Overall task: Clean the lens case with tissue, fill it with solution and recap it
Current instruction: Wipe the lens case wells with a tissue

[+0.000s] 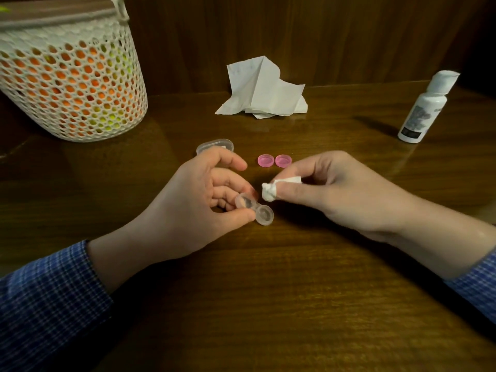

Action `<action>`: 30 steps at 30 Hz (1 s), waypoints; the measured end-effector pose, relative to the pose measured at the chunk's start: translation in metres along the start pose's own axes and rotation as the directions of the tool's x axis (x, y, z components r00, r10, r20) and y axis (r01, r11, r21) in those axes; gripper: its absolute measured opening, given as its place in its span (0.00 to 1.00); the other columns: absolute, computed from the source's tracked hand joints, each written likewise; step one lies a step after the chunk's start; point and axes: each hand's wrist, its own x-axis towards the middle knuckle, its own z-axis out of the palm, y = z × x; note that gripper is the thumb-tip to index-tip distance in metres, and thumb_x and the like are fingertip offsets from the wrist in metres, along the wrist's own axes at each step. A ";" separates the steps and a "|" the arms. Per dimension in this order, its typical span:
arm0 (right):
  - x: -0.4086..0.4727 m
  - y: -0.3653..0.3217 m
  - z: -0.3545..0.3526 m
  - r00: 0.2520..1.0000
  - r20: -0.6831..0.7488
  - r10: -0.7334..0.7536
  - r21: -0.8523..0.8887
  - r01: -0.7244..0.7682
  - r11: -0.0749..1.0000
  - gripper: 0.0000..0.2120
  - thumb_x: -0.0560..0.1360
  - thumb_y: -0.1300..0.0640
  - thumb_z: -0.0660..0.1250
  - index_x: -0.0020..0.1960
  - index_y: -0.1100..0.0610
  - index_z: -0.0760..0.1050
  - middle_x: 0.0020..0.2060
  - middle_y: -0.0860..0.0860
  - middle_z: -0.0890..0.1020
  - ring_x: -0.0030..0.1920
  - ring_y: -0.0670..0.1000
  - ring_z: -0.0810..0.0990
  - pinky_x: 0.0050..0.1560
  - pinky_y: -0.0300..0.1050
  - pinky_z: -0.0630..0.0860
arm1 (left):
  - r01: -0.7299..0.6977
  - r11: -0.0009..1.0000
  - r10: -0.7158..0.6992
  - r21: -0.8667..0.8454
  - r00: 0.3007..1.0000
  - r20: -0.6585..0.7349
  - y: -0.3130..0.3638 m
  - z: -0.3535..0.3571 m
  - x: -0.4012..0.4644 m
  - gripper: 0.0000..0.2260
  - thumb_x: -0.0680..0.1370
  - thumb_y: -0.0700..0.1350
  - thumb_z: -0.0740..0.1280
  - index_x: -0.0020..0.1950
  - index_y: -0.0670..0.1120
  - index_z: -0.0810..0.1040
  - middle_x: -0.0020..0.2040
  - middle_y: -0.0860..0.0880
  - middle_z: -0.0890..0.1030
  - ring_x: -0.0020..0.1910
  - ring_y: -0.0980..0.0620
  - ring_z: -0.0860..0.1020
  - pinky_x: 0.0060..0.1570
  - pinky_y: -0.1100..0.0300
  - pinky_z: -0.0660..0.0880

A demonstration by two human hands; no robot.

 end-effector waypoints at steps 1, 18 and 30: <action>-0.002 0.001 0.004 0.998 -0.009 -0.061 -0.117 0.060 0.991 0.05 0.78 0.54 0.72 0.49 0.49 0.88 0.46 0.44 0.88 0.51 0.45 0.84 0.58 0.46 0.78 | -0.004 1.000 0.004 0.003 1.000 0.001 0.000 0.000 0.000 0.28 0.68 0.37 0.79 0.63 0.50 0.73 0.49 0.55 0.86 0.46 0.54 0.87 0.46 0.62 0.83; -0.007 0.007 0.008 0.891 0.103 -0.443 -0.538 0.424 0.728 0.07 0.76 0.55 0.73 0.53 0.52 0.87 0.44 0.45 0.80 0.46 0.46 0.79 0.47 0.32 0.73 | -0.002 1.000 0.002 0.005 1.000 0.024 0.000 -0.001 0.001 0.25 0.69 0.37 0.79 0.61 0.50 0.74 0.49 0.55 0.87 0.46 0.56 0.86 0.46 0.63 0.83; -0.005 0.007 0.010 0.895 0.112 -0.431 -0.544 0.418 0.727 0.07 0.77 0.55 0.72 0.53 0.52 0.87 0.45 0.44 0.80 0.46 0.46 0.80 0.45 0.35 0.75 | -0.009 1.000 0.008 0.027 1.000 0.029 -0.001 -0.001 0.001 0.24 0.69 0.37 0.79 0.61 0.49 0.75 0.50 0.57 0.86 0.48 0.59 0.86 0.47 0.65 0.82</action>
